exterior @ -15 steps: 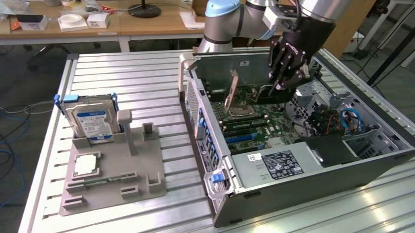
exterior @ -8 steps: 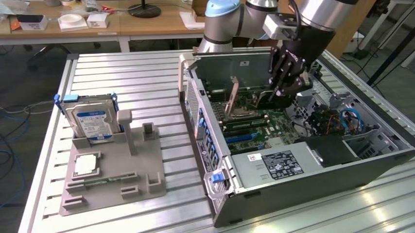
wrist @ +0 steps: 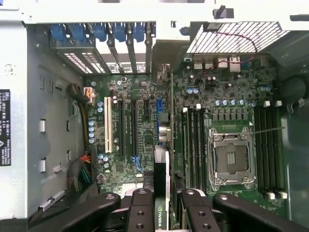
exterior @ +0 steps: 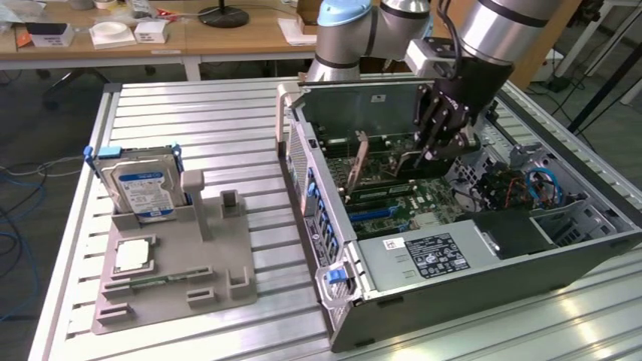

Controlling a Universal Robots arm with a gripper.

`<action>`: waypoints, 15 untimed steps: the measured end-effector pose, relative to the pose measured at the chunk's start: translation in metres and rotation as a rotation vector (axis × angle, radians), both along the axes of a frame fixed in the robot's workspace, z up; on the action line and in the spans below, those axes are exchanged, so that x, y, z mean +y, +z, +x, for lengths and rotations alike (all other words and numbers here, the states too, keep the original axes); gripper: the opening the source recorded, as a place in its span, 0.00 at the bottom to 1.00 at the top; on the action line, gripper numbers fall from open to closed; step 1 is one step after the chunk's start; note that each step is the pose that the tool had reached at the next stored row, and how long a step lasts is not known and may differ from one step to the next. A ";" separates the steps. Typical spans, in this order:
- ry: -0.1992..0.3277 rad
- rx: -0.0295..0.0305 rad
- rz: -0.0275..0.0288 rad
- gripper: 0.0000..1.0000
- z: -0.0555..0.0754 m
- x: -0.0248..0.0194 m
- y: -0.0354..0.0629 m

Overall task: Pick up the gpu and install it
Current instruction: 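Insert the gpu into the slot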

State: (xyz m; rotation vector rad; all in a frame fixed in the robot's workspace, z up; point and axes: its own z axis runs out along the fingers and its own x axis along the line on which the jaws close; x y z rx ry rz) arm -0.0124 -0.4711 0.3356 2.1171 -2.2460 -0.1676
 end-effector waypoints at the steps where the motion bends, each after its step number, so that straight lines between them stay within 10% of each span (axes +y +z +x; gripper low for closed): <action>1: 0.000 0.0000 0.0000 0.26 0.000 0.0000 -0.0018; 6: 0.000 -0.0041 0.0001 0.26 -0.002 -0.0008 -0.0099; 10: 0.000 -0.0302 0.0036 0.26 -0.003 -0.0014 -0.0121; 15: 0.000 -0.0418 0.0049 0.26 -0.006 -0.0020 -0.0179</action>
